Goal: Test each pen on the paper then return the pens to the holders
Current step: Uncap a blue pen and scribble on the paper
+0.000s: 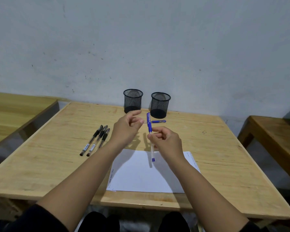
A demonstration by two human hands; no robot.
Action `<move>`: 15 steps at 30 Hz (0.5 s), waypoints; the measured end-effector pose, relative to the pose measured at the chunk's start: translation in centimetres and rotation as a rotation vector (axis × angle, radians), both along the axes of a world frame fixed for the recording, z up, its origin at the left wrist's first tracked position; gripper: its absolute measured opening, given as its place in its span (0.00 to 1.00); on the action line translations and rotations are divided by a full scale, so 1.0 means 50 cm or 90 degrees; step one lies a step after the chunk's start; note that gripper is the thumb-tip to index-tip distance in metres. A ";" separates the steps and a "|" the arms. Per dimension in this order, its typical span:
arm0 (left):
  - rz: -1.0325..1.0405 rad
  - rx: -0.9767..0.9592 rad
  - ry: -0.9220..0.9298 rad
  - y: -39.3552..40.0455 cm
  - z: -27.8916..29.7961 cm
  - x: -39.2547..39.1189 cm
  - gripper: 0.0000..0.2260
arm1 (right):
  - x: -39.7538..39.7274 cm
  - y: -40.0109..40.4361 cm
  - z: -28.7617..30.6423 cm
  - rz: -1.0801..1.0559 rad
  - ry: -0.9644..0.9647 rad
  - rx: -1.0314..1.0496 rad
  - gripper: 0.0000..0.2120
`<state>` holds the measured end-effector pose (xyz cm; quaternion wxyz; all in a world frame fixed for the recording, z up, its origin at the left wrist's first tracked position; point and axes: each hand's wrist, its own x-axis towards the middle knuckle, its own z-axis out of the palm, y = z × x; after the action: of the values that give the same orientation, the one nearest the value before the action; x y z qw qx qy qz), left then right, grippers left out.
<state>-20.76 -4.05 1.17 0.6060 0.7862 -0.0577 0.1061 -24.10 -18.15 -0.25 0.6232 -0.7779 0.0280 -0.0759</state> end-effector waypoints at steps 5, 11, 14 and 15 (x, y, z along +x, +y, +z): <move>0.070 0.315 0.039 -0.033 -0.063 0.034 0.15 | 0.044 -0.033 -0.021 -0.071 0.036 -0.018 0.10; 0.084 0.475 0.039 -0.047 -0.141 0.056 0.17 | 0.101 -0.044 -0.053 -0.107 0.089 -0.087 0.11; 0.095 0.525 0.036 -0.050 -0.163 0.064 0.19 | 0.126 -0.042 -0.065 -0.116 0.113 -0.113 0.11; 0.100 0.531 0.033 -0.051 -0.169 0.065 0.19 | 0.132 -0.041 -0.067 -0.118 0.120 -0.127 0.11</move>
<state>-17.52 -6.58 -7.29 0.2273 0.9685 -0.0205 0.0996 -17.49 -20.21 -3.62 0.5276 -0.8338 0.1500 -0.0624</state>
